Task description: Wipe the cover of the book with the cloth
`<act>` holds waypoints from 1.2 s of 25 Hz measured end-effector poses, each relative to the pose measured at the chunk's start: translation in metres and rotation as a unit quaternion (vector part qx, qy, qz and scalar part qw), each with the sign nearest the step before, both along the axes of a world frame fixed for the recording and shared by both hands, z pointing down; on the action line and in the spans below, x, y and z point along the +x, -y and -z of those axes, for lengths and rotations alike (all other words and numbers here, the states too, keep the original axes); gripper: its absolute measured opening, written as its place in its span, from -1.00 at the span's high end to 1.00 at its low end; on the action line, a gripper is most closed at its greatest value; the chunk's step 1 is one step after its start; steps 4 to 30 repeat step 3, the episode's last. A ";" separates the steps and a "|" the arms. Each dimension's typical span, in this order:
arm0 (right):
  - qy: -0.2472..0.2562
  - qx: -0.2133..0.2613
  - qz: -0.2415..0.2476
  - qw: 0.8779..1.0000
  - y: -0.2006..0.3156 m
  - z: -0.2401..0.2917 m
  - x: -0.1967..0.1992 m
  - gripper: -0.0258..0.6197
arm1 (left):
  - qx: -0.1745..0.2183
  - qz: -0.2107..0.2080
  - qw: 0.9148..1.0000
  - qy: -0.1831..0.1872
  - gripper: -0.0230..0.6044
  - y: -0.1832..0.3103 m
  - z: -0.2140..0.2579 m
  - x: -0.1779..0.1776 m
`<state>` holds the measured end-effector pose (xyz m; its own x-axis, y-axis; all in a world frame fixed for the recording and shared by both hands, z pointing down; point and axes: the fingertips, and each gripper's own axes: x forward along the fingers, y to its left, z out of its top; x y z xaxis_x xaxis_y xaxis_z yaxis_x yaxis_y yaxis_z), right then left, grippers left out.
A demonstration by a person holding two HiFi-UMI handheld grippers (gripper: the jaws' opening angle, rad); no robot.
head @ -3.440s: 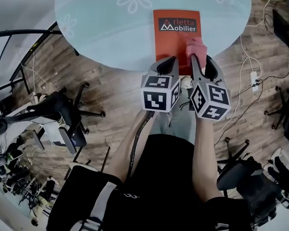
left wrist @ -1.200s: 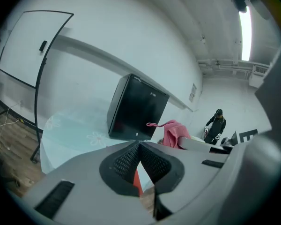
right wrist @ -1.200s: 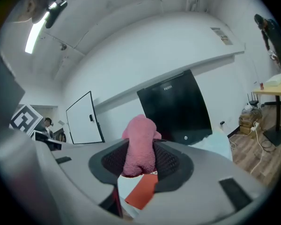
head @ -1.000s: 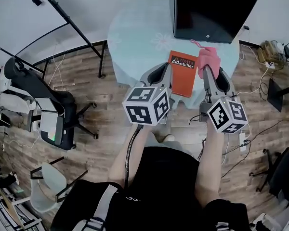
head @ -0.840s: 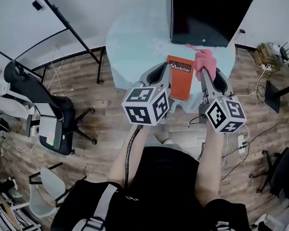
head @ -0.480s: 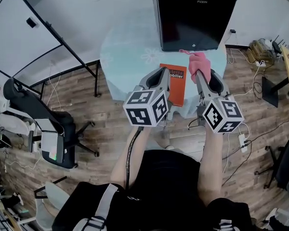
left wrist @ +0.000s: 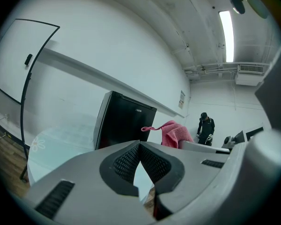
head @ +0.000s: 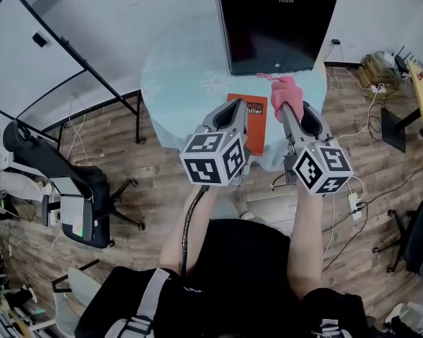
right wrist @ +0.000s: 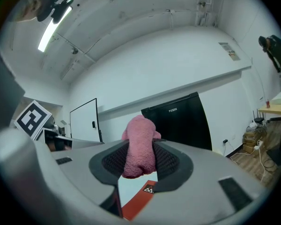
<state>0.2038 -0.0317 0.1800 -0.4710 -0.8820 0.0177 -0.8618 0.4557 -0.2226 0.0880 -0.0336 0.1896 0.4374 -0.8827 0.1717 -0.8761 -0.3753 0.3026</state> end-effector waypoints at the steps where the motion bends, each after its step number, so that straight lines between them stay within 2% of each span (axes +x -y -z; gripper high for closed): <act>1: -0.001 0.000 0.000 1.000 0.000 0.000 0.000 0.46 | 0.000 0.000 1.000 0.003 0.88 0.000 0.000 0.001; 30: -0.004 0.000 0.001 1.000 0.001 -0.001 0.000 0.46 | -0.001 0.000 1.000 0.009 0.89 -0.001 0.000 0.002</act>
